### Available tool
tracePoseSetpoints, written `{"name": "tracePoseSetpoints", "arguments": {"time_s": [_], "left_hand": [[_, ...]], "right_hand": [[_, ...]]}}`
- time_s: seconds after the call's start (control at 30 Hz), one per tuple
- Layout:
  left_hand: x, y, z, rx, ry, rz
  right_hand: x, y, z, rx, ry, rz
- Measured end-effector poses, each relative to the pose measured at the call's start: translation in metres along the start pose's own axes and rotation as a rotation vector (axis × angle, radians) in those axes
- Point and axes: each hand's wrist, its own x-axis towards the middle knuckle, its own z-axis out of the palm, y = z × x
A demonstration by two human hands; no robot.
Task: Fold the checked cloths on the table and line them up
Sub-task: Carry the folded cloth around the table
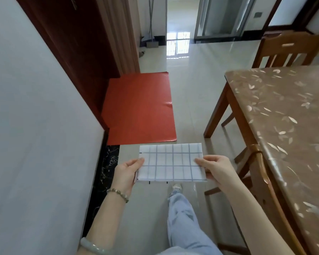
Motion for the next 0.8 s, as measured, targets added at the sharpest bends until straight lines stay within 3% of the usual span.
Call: {"name": "tracePoseSetpoints", "arguments": {"time_s": [0.37, 0.8], "left_hand": [[0.186, 0.132, 0.113, 0.032, -0.023, 0.057], [0.414, 0.254, 0.212, 0.115, -0.111, 0.051]], "right_hand": [[0.211, -0.147, -0.023, 0.034, 0.006, 0.016], [0.428, -0.257, -0.030, 0.176, 0.100, 0.074]]}}
